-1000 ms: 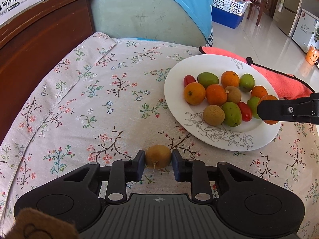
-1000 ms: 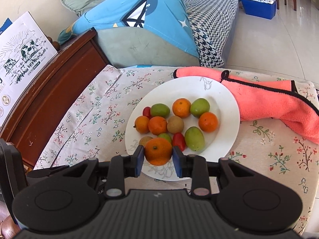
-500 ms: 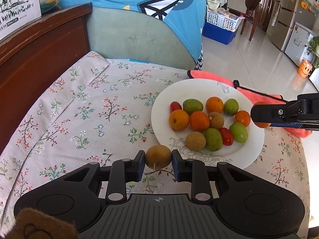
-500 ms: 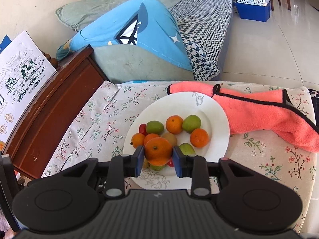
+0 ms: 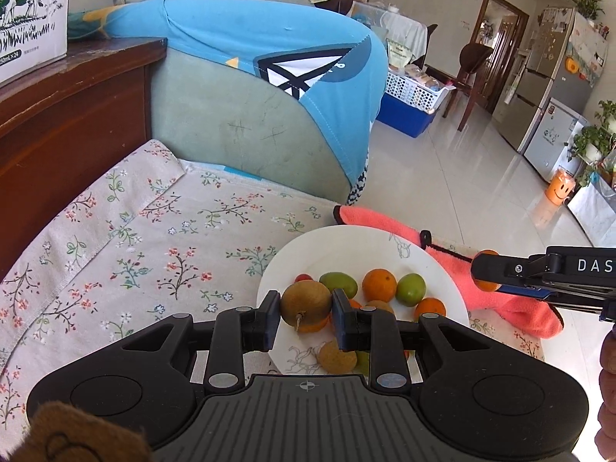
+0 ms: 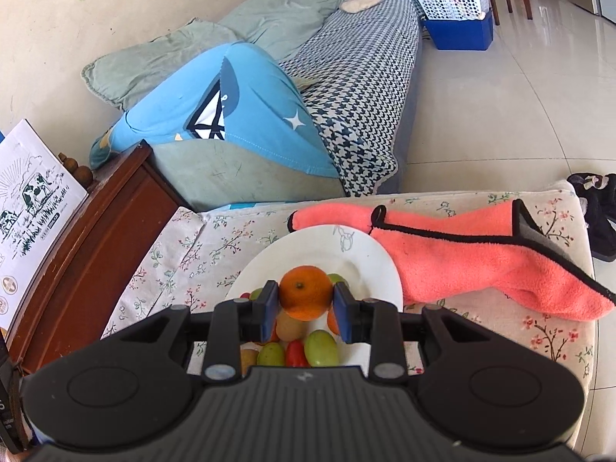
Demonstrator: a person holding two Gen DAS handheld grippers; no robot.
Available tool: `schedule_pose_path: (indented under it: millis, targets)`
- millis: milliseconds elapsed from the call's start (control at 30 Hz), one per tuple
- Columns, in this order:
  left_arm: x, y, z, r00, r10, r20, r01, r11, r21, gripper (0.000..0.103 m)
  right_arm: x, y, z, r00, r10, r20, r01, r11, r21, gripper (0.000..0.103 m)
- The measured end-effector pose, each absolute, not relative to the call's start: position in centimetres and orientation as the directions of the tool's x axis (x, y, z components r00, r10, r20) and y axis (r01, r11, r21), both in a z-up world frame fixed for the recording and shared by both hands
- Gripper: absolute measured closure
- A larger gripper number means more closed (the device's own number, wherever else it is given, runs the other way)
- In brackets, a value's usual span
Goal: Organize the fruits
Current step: 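Carry the orange and kiwi over the white plate with both tools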
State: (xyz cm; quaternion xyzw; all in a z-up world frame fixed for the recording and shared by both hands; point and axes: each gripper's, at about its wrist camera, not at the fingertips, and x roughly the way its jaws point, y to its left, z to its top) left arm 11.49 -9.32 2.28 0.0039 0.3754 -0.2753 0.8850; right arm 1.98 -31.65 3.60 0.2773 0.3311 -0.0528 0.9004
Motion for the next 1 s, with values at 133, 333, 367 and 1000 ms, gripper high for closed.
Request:
schedule_pose_path:
  millis: [133, 333, 367, 1000]
  targets:
    - [12.5, -10.2, 1.8, 0.567, -0.485, -0.666, 0.493, 0.848, -0.197, 0.077, 3.0, -32.4, 2.9, 0.788, 0.071, -0.611, 0.291, 0.833, 0.472, 0.072]
    - [14.1, -11.4, 1.1, 0.556, -0.507, -0.659, 0.490, 0.840, -0.233, 0.077, 4.8, -32.8, 1.4, 0.788, 0.081, -0.610, 0.288, 0.827, 0.483, 0.072]
    - [14.4, -11.6, 1.0, 0.557, -0.507, -0.658, 0.488, 0.841, -0.235, 0.077, 5.1, -32.8, 1.3, 0.790, 0.080, -0.608, 0.286, 0.829, 0.480, 0.072]
    - [17.8, -14.8, -1.5, 0.537, -0.552, -0.638, 0.520, 0.812, -0.265, 0.077, 9.2, -32.7, -1.1, 0.779, 0.101, -0.618, 0.340, 0.761, 0.553, 0.072]
